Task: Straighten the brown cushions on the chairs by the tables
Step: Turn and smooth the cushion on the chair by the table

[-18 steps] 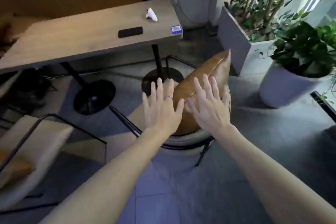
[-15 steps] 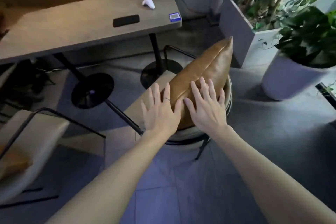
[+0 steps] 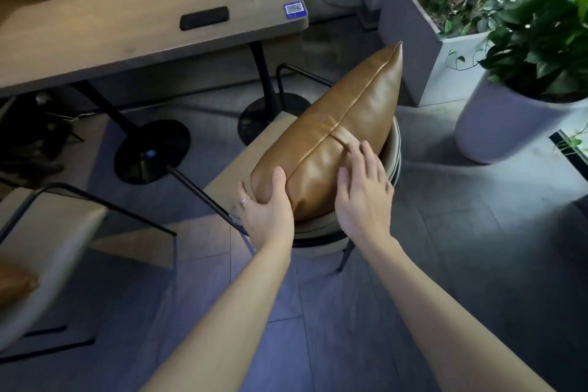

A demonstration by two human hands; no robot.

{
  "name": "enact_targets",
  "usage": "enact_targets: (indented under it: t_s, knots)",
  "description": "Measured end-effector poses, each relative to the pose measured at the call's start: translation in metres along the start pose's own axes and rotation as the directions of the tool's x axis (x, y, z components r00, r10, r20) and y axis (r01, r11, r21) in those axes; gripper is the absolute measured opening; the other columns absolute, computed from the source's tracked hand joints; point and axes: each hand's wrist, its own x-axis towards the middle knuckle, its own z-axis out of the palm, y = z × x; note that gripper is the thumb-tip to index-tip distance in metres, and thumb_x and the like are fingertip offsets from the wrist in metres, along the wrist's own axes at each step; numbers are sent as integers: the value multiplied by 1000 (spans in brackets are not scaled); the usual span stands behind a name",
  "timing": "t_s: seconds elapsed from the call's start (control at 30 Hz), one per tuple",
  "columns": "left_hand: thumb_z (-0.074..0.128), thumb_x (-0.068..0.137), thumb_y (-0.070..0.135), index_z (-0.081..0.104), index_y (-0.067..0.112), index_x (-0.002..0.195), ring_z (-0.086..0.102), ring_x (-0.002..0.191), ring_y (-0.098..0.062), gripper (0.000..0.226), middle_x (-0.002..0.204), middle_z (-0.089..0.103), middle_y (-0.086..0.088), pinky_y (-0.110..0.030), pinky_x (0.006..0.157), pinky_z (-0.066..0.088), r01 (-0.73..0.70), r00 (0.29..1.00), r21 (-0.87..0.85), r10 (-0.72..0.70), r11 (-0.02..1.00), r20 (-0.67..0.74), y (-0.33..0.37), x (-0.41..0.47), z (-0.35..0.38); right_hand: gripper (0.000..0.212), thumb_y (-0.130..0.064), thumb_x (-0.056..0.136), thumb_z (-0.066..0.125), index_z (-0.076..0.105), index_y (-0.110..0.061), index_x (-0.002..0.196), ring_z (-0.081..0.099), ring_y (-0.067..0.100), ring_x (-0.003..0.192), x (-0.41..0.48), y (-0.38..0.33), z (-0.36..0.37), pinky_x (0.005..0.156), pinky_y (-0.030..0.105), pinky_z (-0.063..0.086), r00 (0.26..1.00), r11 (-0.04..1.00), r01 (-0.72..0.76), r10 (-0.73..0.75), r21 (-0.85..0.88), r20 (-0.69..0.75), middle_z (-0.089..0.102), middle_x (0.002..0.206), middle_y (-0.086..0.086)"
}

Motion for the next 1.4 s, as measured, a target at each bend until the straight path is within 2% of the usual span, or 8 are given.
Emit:
enact_targets:
  t_s: [0.07,0.17,0.23,0.3,0.5,0.8,1.17,1.4]
  knots:
    - [65,77,75,17,37,159,37,145,-28,103,167,22,2,-45,110,34,154,988,-34,-154,987,12,4,-2,0,57,-23,98,43,30,-27,153,28,26,146,1,5,-1,111,55,29,981,977,-193,192,94,17,31,162,2]
    - [75,75,67,13,32,161,36,145,-27,111,166,22,3,-43,114,30,328,945,-211,-324,921,55,14,-4,1,79,-15,87,50,16,-27,157,24,34,147,8,13,-2,111,59,27,878,877,-469,451,104,159,16,166,7]
    - [77,73,66,13,32,161,37,144,-26,115,163,30,4,-42,115,29,357,934,-254,-346,899,90,14,-2,2,90,-12,85,51,4,-31,159,28,41,144,13,16,-5,109,51,31,776,768,-619,568,164,274,7,167,11]
    - [78,71,66,14,34,161,40,141,-26,115,160,36,6,-43,115,31,357,934,-265,-336,896,121,12,-1,2,95,-10,86,50,-6,-35,159,39,44,137,15,16,-5,94,40,34,720,696,-686,608,210,336,8,167,15]
    - [75,76,65,17,29,160,44,138,-31,109,158,38,-3,-44,111,35,299,954,-271,-282,915,100,6,5,7,101,-12,83,52,-12,-38,157,47,46,128,15,13,3,85,37,32,723,707,-685,630,174,284,16,164,17]
    - [79,73,63,25,28,157,48,133,-29,106,153,44,-2,-42,108,38,240,971,-283,-231,929,65,10,37,-4,106,-30,88,69,-11,-42,157,41,50,135,8,1,16,108,51,35,755,737,-645,574,201,316,11,167,13]
    - [81,73,58,36,24,153,53,128,-28,98,147,52,-4,-36,99,40,143,989,-224,-131,964,65,31,121,-28,106,-44,88,63,-21,-43,153,38,51,137,11,-49,70,109,58,38,778,736,-624,554,263,297,-1,167,18]
    - [83,49,66,38,26,152,58,124,-28,119,142,57,-3,-48,109,45,102,989,-190,-80,977,120,50,175,-42,100,-35,94,59,-21,-36,156,51,51,122,23,-87,108,96,46,40,755,690,-656,606,306,252,-5,167,21]
